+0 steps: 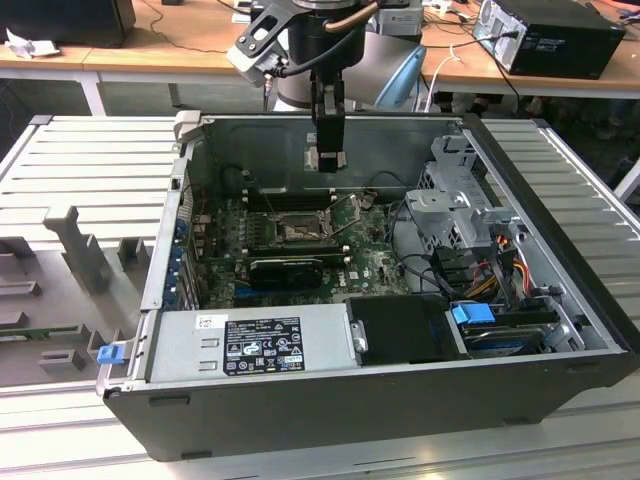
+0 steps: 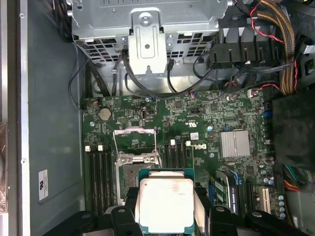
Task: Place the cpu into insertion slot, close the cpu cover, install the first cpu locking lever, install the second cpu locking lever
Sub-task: 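Place the cpu into insertion slot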
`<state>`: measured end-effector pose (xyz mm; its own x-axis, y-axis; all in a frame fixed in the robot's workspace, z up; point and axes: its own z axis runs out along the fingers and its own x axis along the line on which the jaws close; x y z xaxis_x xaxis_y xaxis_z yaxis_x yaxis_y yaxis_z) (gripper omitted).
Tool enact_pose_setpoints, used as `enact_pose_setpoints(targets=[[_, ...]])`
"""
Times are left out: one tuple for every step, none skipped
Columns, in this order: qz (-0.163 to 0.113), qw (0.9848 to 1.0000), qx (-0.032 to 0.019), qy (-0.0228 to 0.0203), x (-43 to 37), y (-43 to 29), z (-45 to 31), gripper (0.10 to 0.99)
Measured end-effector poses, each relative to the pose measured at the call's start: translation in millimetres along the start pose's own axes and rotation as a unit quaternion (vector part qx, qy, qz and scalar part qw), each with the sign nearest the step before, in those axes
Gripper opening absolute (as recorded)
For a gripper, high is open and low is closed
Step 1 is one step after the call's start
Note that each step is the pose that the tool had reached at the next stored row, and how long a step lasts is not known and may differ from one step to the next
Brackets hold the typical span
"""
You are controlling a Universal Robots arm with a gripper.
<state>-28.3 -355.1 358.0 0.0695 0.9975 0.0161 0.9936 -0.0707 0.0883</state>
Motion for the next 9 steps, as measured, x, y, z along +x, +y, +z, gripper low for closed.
enact_pose_setpoints(targets=[[-0.001, 1.0, 0.0, 0.0001, 0.0, 0.0, 0.2, 0.525], [-0.001, 1.0, 0.0, 0.0001, 0.0, 0.0, 0.3, 0.525], [-0.002, 1.0, 0.0, 0.0002, 0.0, -0.1, 0.7, 0.525], [-0.004, 1.0, 0.0001, 0.0003, 0.0, -0.1, 1.3, 0.525], [-0.005, 1.0, 0.0001, 0.0004, 0.0, -0.1, 1.5, 0.525], [-0.005, 1.0, 0.0001, 0.0004, 0.0, -0.2, 1.7, 0.525], [-0.006, 1.0, 0.0001, 0.0005, 0.0, -0.2, 2.0, 0.525], [-0.006, 1.0, 0.0001, 0.0005, 0.0, -0.2, 2.2, 0.525], [-0.007, 1.0, 0.0001, 0.0006, 0.0, -0.2, 2.4, 0.525]])
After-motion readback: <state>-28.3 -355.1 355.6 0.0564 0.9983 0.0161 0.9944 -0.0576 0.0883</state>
